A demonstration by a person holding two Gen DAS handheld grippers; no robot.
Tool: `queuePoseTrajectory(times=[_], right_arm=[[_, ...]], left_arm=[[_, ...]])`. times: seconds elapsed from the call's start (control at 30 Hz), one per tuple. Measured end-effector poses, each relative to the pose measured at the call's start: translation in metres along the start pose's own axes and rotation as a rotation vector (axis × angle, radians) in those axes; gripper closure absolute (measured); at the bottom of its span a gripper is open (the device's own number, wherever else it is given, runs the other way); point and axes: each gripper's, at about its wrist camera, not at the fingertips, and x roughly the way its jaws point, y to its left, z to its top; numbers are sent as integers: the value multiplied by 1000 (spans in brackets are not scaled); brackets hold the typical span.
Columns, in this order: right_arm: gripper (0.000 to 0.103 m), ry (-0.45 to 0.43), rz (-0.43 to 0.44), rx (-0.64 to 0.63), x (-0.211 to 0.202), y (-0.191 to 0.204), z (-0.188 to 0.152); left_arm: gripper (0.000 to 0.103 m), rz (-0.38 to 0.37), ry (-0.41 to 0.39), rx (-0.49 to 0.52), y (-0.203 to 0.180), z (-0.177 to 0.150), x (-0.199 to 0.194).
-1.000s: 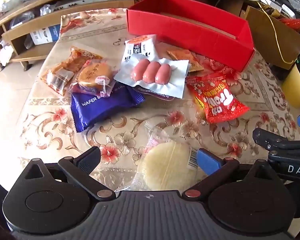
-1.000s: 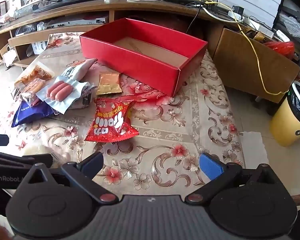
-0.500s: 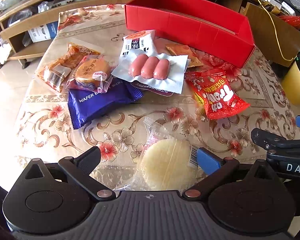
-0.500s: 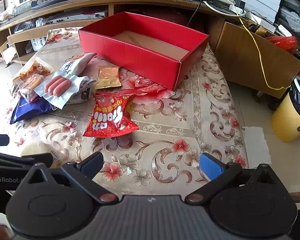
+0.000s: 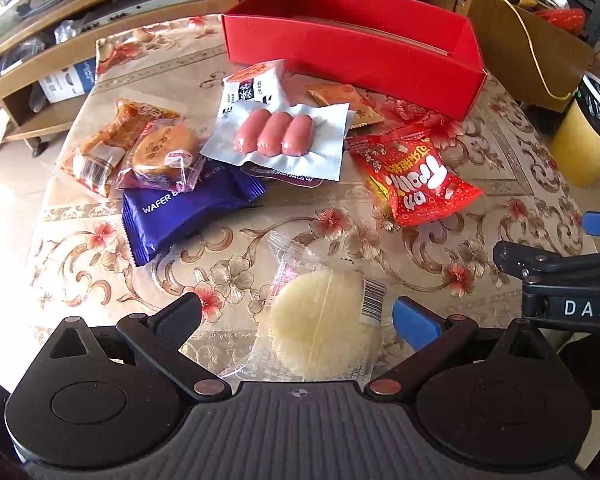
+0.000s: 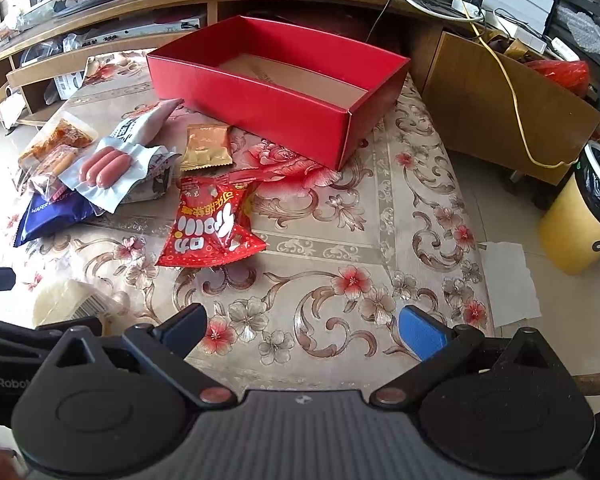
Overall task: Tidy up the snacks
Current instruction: 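Move both tools toward the snacks in front of the red box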
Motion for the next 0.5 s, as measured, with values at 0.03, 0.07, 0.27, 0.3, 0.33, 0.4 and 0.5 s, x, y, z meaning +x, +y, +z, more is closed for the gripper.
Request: queuePoseTrajectory(times=[0.03,0.07,0.27,0.3,0.33,0.4,0.5], right_arm=[[1,0,1,0,0,0,0],[1,0,1,-1,0,1,0],[1,9,8,-3,2,1,2],[1,11,9,-3,2,1,3],[1,12,9,-1,3,1,3],[1,17,12,0,5,1,5],[1,29,26,2,10,1,10]], left_arm=[[1,0,6,3,0,0,2],[1,-3,13,5,1,1,4],[1,-17,51,19,-1,1,15],[1,-19,53,25,-2,1,16],[1,-20,57,29,-2,1,17],[1,-23,67,34,-3,0,19],[3,-26,83,37,-3,0,23]])
